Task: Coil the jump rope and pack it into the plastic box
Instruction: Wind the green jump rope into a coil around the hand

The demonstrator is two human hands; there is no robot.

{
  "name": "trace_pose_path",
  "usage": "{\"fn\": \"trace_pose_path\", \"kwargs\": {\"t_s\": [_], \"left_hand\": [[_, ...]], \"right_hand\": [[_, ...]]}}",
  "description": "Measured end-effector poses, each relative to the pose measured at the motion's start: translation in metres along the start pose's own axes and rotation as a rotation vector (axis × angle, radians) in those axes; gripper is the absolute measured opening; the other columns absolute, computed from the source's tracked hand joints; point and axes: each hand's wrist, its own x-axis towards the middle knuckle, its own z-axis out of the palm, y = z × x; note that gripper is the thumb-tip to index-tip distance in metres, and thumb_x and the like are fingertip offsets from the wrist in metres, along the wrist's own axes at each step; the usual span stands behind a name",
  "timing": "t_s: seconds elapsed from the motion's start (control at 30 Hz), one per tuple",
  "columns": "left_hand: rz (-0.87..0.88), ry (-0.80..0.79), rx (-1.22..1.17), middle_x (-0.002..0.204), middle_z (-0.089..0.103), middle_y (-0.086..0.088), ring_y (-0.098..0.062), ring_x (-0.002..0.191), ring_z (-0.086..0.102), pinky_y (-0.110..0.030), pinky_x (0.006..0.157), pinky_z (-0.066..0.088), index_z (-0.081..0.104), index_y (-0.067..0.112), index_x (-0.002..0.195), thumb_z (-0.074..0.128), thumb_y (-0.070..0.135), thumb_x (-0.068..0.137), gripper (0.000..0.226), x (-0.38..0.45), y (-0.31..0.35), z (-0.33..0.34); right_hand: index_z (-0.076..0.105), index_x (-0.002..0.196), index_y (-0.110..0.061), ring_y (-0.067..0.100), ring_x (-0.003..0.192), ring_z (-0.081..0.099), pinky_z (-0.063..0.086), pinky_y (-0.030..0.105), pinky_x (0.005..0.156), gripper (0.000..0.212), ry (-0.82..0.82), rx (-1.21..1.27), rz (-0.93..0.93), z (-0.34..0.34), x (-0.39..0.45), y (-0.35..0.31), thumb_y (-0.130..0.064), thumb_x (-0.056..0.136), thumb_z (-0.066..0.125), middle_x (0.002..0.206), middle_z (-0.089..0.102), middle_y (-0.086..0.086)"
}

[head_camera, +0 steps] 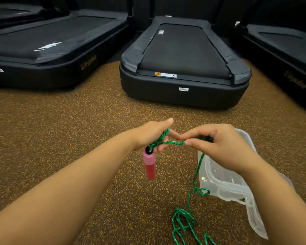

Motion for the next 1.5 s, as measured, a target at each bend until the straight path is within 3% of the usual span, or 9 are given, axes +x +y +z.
{"fn": "trace_pose_path", "kwargs": {"t_s": [0.2,0.4,0.57,0.7,0.83,0.93,1.17,1.33,1.5], "left_hand": [[-0.059,-0.266,-0.213,0.042,0.029,0.007,-0.012,0.038,0.034,-0.029,0.057,0.040,0.070,0.003,0.105,0.016,0.069,0.090,0.087,0.002,-0.003,0.000],[0.030,-0.328,-0.341,0.037,0.034,0.012,-0.002,0.032,0.029,-0.021,0.046,0.031,0.064,0.009,0.083,0.039,0.038,0.096,0.041,-0.006,0.004,0.004],[0.046,-0.392,-0.484,0.034,0.040,0.010,0.001,0.027,0.031,-0.014,0.034,0.029,0.062,0.012,0.073,0.044,0.035,0.094,0.036,-0.010,0.005,0.005],[0.127,-0.295,-0.689,0.041,0.051,0.006,-0.003,0.029,0.042,-0.013,0.032,0.034,0.075,0.013,0.080,0.049,0.035,0.089,0.036,-0.010,0.014,0.009],[0.220,-0.068,-0.945,0.062,0.069,0.002,-0.005,0.042,0.056,-0.013,0.043,0.046,0.069,0.010,0.110,0.041,0.032,0.099,0.038,-0.003,0.019,0.004],[0.245,0.064,-0.956,0.101,0.076,-0.007,-0.010,0.055,0.065,-0.016,0.048,0.050,0.054,0.007,0.130,0.033,0.032,0.103,0.042,-0.003,0.019,0.001],[0.200,0.203,-0.960,0.126,0.063,-0.016,-0.026,0.108,0.066,-0.034,0.091,0.052,0.032,0.006,0.146,0.024,0.039,0.103,0.055,0.005,0.011,-0.006],[0.121,0.202,-0.740,0.117,0.068,-0.016,-0.024,0.104,0.068,-0.033,0.088,0.051,0.039,0.009,0.141,0.019,0.050,0.101,0.061,0.010,0.005,-0.002],[0.066,0.128,-0.462,0.064,0.071,-0.008,-0.016,0.055,0.068,-0.028,0.063,0.052,0.065,0.007,0.085,0.022,0.044,0.102,0.060,0.002,0.006,0.009]], "right_hand": [[0.075,0.097,-0.031,-0.010,0.087,0.060,0.041,0.002,0.073,0.016,0.209,-0.114,-0.008,-0.003,0.007,0.009,-0.024,0.084,0.068,0.085,0.067,-0.024],[0.069,0.086,-0.030,-0.006,0.072,0.056,0.042,0.010,0.067,0.004,0.425,0.052,0.082,0.015,0.009,0.021,-0.027,0.086,0.066,0.075,0.063,-0.019],[0.064,0.076,-0.033,0.000,0.054,0.046,0.036,0.024,0.055,0.011,0.440,0.103,0.152,0.031,0.011,0.039,-0.036,0.087,0.064,0.055,0.053,-0.014],[0.066,0.078,-0.038,0.007,0.063,0.055,0.041,0.025,0.060,0.017,0.432,0.139,0.182,0.050,0.010,0.044,-0.033,0.092,0.058,0.065,0.064,-0.006],[0.060,0.071,-0.032,0.000,0.055,0.052,0.033,0.018,0.051,0.028,0.330,0.018,0.172,0.067,0.002,0.047,-0.032,0.096,0.049,0.056,0.060,-0.021],[0.053,0.066,-0.025,-0.001,0.048,0.046,0.028,0.022,0.048,0.035,0.250,-0.069,0.165,0.071,-0.001,0.047,-0.034,0.098,0.043,0.053,0.054,-0.031],[0.048,0.072,-0.018,0.016,0.062,0.054,0.045,0.042,0.060,0.047,0.182,-0.193,0.062,0.072,-0.004,0.029,-0.056,0.090,0.027,0.058,0.051,-0.004],[0.055,0.079,-0.024,0.014,0.068,0.055,0.047,0.038,0.063,0.043,0.137,-0.161,-0.048,0.064,0.005,-0.001,-0.057,0.087,0.029,0.065,0.056,-0.009],[0.063,0.077,-0.020,0.015,0.067,0.061,0.050,0.041,0.065,0.029,0.195,0.072,-0.023,0.033,0.014,-0.007,-0.038,0.093,0.047,0.070,0.067,0.000]]}}
